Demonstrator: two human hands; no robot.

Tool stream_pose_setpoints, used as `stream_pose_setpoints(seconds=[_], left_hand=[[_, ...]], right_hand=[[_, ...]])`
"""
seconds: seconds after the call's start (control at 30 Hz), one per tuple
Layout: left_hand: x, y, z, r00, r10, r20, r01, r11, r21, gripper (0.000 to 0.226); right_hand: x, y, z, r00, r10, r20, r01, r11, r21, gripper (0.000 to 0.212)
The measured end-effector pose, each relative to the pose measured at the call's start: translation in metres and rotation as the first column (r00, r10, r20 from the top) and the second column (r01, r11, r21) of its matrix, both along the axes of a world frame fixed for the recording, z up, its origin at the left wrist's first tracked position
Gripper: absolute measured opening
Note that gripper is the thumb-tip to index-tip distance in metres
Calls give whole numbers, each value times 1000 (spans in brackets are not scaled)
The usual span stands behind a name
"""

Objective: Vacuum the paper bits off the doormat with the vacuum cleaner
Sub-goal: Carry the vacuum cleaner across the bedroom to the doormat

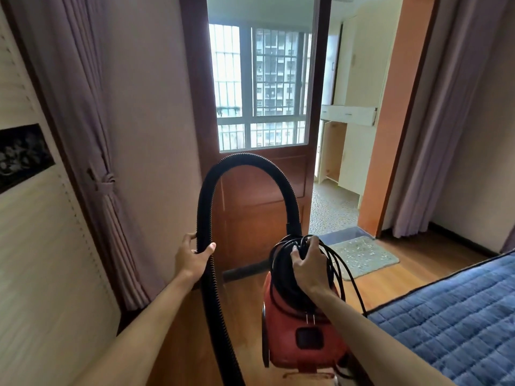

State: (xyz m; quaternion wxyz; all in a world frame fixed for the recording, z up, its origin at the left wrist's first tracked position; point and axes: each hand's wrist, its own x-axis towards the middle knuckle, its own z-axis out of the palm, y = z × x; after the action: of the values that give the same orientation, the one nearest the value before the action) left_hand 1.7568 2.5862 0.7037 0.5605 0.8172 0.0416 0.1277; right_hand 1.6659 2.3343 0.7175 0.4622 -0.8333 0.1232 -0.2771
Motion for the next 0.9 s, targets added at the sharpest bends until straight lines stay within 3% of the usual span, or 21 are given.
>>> stream_pose_setpoints(seconds=[0.4, 0.63, 0.9], left_hand=[[207, -67, 9, 999, -33, -12, 33, 999, -19, 34], [308, -103, 2, 997, -73, -11, 73, 997, -29, 35], [430, -188, -5, 984, -181, 4, 180, 981, 76, 41]], right_hand=[[217, -62, -2, 998, -64, -22, 65, 997, 46, 21], [300, -102, -3, 990, -135, -42, 137, 990, 40, 23], [388, -168, -17, 958, -267, -106, 274, 960, 57, 24]])
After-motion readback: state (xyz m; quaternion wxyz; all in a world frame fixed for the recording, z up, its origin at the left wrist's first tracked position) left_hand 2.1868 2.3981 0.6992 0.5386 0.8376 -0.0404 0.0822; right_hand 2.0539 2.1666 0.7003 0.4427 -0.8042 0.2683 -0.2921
